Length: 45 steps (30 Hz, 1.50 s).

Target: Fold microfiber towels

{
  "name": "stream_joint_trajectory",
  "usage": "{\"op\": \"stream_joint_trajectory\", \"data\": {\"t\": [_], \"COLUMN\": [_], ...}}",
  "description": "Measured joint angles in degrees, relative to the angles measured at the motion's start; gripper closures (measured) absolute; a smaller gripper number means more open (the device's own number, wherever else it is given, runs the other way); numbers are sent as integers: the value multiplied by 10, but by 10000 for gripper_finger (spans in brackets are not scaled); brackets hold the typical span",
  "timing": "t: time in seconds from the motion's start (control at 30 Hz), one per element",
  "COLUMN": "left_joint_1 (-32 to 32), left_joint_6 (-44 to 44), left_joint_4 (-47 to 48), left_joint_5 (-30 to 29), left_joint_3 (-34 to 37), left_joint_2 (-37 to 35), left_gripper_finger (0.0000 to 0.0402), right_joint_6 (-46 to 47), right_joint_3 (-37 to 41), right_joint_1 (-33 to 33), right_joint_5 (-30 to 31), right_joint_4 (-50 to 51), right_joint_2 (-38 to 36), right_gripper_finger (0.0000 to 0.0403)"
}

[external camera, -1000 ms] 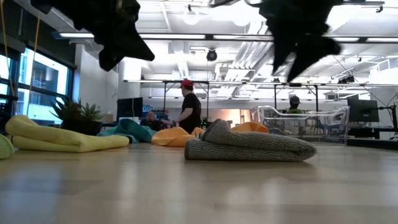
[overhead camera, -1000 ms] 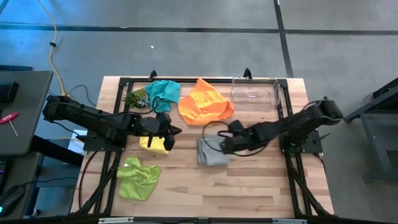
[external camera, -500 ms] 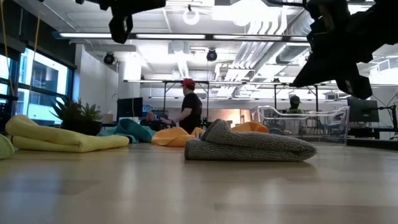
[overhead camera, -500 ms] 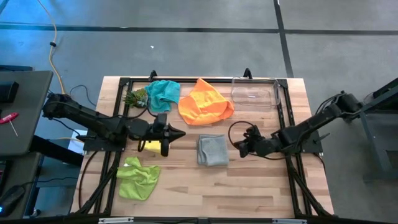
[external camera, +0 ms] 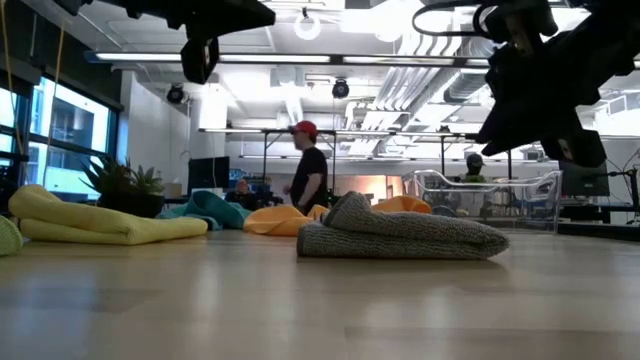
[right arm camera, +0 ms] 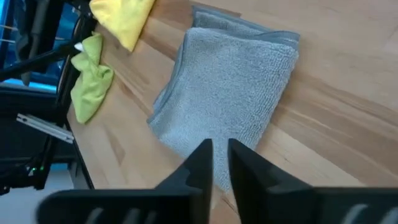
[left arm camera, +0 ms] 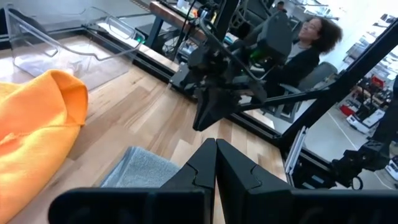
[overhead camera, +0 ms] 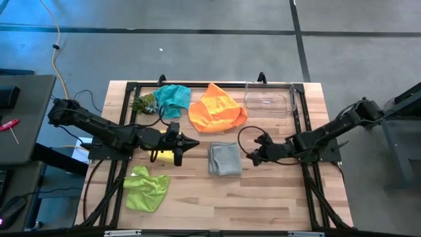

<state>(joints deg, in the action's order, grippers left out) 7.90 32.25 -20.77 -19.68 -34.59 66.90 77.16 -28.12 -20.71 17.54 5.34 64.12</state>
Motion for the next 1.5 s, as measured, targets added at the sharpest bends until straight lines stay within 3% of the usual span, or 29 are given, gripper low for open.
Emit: {"op": "stream_joint_trajectory", "data": {"t": [0.23,0.43,0.53,0.63,0.77,1.03,1.2,1.5], "left_joint_1": [0,-30,-59,-79,-93,-99,-92,-92], "left_joint_6": [0,-2,6,6,-8,-14,-15,-25], "left_joint_4": [1,4,21,45,87,147,159,167], "left_joint_5": [10,128,186,204,205,205,205,206], "left_joint_3": [0,0,0,0,0,0,0,0], "left_joint_2": [0,-23,-52,-85,-121,-152,-152,-152], "left_gripper_finger": [401,401,401,401,401,401,401,401], "right_joint_6": [35,42,69,96,89,38,38,76], "right_joint_3": [0,0,0,-3,-48,-163,-197,-214], "right_joint_1": [24,32,38,52,74,111,122,111], "right_joint_5": [-12,-55,-72,-76,-79,-92,-135,-158], "right_joint_4": [4,-3,-2,9,69,153,160,139], "right_joint_2": [0,0,1,11,58,222,299,323], "right_gripper_finger": [216,148,144,143,143,143,143,143]}}
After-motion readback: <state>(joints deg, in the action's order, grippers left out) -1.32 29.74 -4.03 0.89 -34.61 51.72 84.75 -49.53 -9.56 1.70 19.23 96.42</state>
